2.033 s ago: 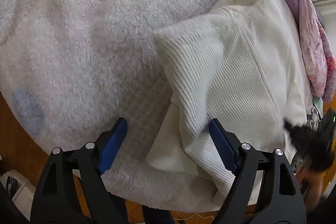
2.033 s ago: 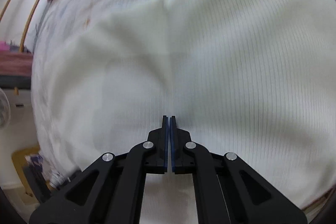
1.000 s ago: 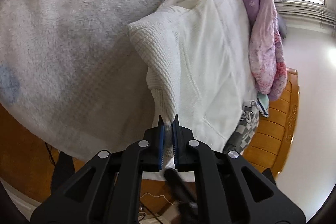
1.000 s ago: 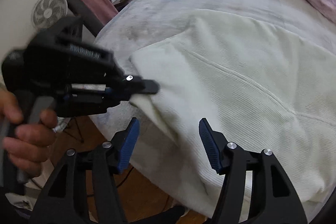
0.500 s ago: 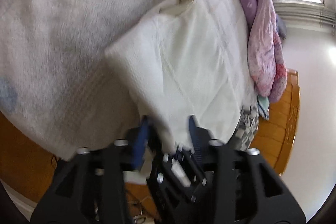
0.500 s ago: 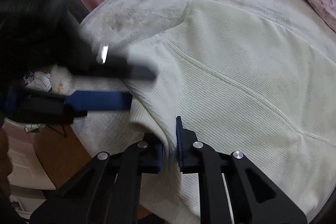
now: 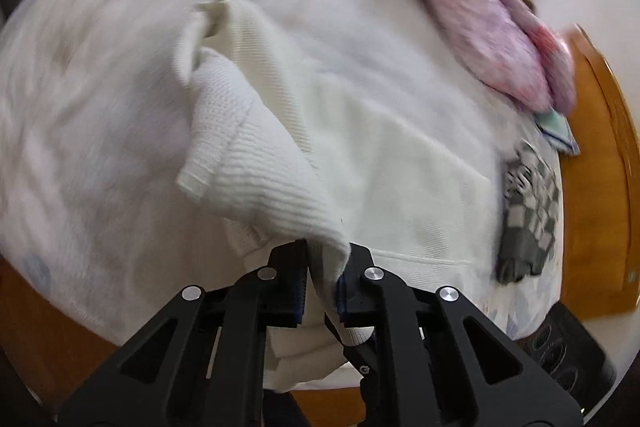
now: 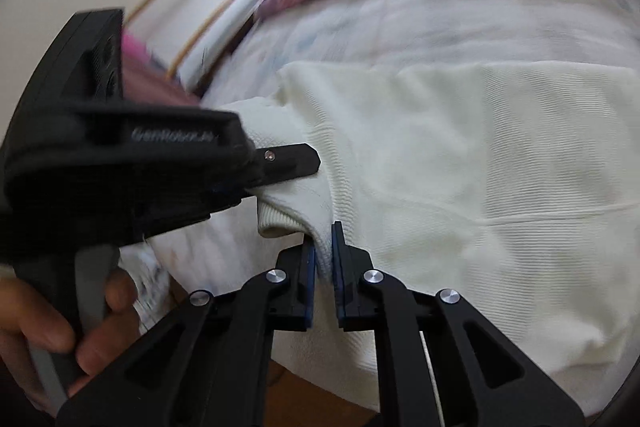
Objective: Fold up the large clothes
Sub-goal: 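Lay the folded hem over the jacket with both tools and smooth it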
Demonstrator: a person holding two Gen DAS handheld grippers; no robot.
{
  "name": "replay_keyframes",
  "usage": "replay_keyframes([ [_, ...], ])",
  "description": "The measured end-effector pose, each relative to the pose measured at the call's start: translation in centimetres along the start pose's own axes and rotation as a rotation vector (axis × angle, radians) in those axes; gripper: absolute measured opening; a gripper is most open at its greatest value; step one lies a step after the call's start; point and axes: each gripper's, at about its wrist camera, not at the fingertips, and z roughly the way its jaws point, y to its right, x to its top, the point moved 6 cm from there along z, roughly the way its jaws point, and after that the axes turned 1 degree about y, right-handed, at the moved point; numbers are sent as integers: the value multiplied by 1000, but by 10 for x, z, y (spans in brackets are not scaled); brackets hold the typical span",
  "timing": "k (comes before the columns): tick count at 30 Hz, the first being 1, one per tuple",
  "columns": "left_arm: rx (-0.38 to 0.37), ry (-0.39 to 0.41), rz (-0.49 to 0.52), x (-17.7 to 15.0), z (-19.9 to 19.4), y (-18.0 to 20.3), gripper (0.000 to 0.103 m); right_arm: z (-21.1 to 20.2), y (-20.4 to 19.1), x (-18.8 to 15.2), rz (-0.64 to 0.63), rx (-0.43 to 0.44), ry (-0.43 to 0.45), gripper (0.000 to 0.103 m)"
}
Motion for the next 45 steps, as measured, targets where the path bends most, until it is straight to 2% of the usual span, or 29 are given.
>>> replay_keyframes([
  [3, -22, 26, 133, -7, -2, 69, 10, -48, 37, 12, 108, 6, 79, 7],
  [5, -59, 9, 204, -20, 8, 118, 11, -78, 71, 13, 200, -5, 121, 7],
  [8, -82, -47, 307, -50, 38, 179, 11, -113, 122, 2, 321, -36, 157, 7],
  [11, -110, -121, 371, -81, 71, 218, 13, -141, 180, -25, 488, -65, 192, 7],
  [14, -174, -220, 453, -118, 104, 250, 22, -153, 219, -59, 632, -94, 196, 7],
  [15, -190, -238, 477, -126, 110, 256, 31, -152, 235, -74, 692, -105, 185, 7],
  [16, -190, -243, 504, -134, 114, 261, 52, -152, 247, -87, 745, -118, 175, 7],
  [17, -187, -237, 506, -136, 114, 262, 63, -148, 264, -104, 811, -135, 158, 5],
  [18, -200, -224, 486, -135, 112, 261, 69, -144, 275, -114, 855, -133, 131, 5],
  [20, -219, -217, 437, -131, 108, 251, 69, -148, 295, -131, 918, -173, 119, 5],
  [23, -165, -166, 332, -113, 101, 217, 69, -165, 307, -133, 928, -169, 135, 5],
  [25, -121, -139, 250, -101, 97, 187, 71, -175, 304, -121, 893, -148, 145, 8],
  [29, -9, -78, 102, -78, 88, 117, 71, -181, 291, -75, 724, -178, 164, 9],
  [31, 54, -86, 38, -72, 92, 85, 71, -184, 277, -46, 629, -177, 174, 16],
  [33, 89, -107, 8, -70, 97, 64, 72, -179, 260, -22, 517, -188, 155, 35],
  [35, 128, -128, 7, -69, 104, 49, 72, -158, 249, 0, 426, -186, 122, 36],
  [37, 120, -150, -14, -71, 109, 37, 72, -139, 249, 3, 392, -182, 50, 35],
  [38, 128, -151, -18, -71, 110, 35, 72, -129, 256, 1, 388, -208, 23, 35],
  [40, 127, -151, -22, -71, 112, 28, 73, -113, 279, -15, 414, -278, -68, 31],
  [42, 125, -157, -32, -71, 115, 26, 75, -100, 301, -28, 480, -250, -104, 25],
  [45, 123, -169, -42, -68, 117, 19, 76, -101, 309, -30, 509, -219, -114, 25],
])
